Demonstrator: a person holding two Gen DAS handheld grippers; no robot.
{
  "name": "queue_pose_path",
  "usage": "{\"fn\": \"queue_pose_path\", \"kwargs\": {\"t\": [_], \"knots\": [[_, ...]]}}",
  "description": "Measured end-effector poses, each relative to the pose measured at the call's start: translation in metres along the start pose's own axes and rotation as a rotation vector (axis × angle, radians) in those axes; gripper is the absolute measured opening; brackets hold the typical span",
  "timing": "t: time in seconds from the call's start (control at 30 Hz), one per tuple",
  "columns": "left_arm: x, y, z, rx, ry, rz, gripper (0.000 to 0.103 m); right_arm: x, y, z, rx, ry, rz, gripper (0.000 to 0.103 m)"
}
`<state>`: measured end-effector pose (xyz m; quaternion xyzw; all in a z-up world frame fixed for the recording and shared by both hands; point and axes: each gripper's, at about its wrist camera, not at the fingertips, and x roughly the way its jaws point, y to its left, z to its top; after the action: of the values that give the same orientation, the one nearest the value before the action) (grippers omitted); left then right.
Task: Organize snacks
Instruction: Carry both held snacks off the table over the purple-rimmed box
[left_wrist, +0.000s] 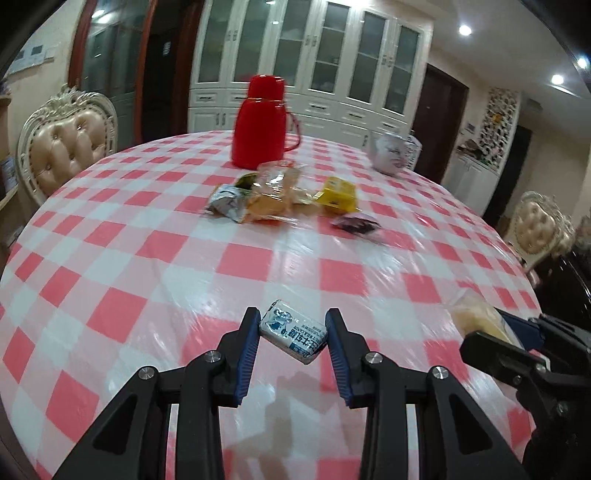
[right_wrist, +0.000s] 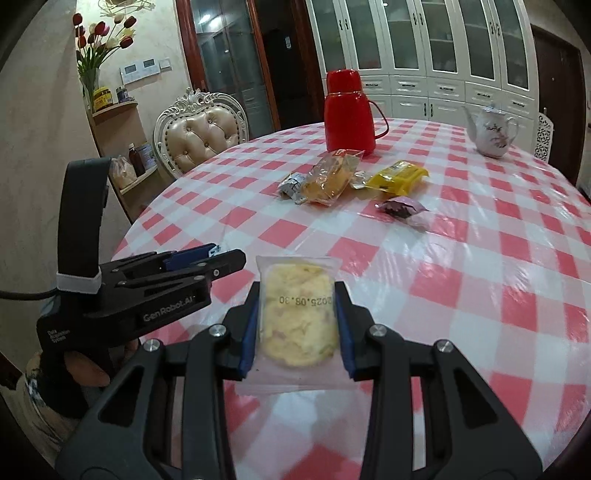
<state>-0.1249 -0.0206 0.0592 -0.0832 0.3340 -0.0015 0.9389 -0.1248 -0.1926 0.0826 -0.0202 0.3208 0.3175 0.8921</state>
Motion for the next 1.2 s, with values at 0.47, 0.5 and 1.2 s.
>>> {"fn": "queue_pose_path", "kwargs": {"t": [0.47,0.5,1.2], "knots": [[-0.024,-0.048,-0.038,0.132,0.025,-0.069,0.037,-0.052,-0.008,-0.043,-0.031,0.029,-0.063,0.041],[-0.023,-0.052,-0.04,0.143,0.029,-0.074,0.037,-0.053,-0.009,-0.045,-0.036,0.041,-0.061,0.041],[-0.039,-0.182,-0.073,0.434,0.109,-0.28,0.037,-0.143,-0.076,-0.092,-0.079,0.155,-0.263,0.041]]}}
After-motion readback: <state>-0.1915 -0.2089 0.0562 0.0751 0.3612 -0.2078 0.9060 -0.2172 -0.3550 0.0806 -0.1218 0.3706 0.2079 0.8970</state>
